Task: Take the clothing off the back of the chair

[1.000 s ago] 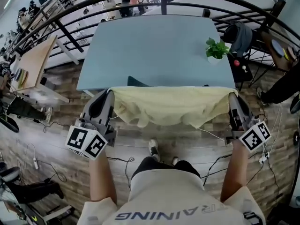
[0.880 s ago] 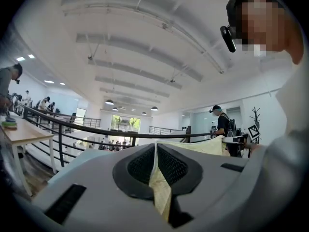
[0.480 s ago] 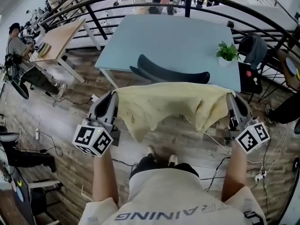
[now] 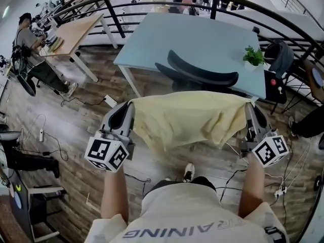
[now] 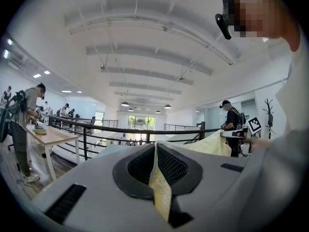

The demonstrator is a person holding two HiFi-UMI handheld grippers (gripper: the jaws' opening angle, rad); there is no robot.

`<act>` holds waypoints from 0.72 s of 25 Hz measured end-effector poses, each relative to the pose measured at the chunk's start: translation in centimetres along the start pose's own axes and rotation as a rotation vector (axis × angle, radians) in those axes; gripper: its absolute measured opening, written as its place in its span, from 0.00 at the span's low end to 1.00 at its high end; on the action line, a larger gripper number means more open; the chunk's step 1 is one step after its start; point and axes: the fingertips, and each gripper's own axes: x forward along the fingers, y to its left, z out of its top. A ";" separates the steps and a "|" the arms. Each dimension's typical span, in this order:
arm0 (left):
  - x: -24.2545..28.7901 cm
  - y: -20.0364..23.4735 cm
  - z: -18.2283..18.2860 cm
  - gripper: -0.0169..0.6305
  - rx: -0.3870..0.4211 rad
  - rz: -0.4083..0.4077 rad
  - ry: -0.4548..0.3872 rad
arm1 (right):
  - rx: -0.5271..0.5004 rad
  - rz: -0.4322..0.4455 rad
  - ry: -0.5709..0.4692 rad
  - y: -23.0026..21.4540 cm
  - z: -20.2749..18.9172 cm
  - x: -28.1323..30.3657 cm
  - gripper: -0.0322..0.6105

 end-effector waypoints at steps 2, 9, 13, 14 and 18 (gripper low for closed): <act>-1.6 0.5 -0.2 0.09 0.003 0.007 0.000 | 0.004 -0.014 0.006 1.5 -0.3 -0.5 0.10; -6.0 1.0 -0.1 0.09 -0.020 0.018 -0.039 | -0.046 -0.029 0.038 5.6 -1.4 -3.0 0.10; -7.0 0.8 -0.4 0.09 -0.042 0.015 -0.046 | -0.043 -0.023 0.044 6.5 -1.7 -4.0 0.10; -7.1 0.7 -0.4 0.09 -0.047 0.015 -0.050 | -0.042 -0.021 0.045 6.6 -1.7 -4.1 0.10; -6.9 0.0 -0.3 0.09 -0.056 0.005 -0.056 | -0.045 -0.021 0.040 6.4 -1.5 -4.8 0.10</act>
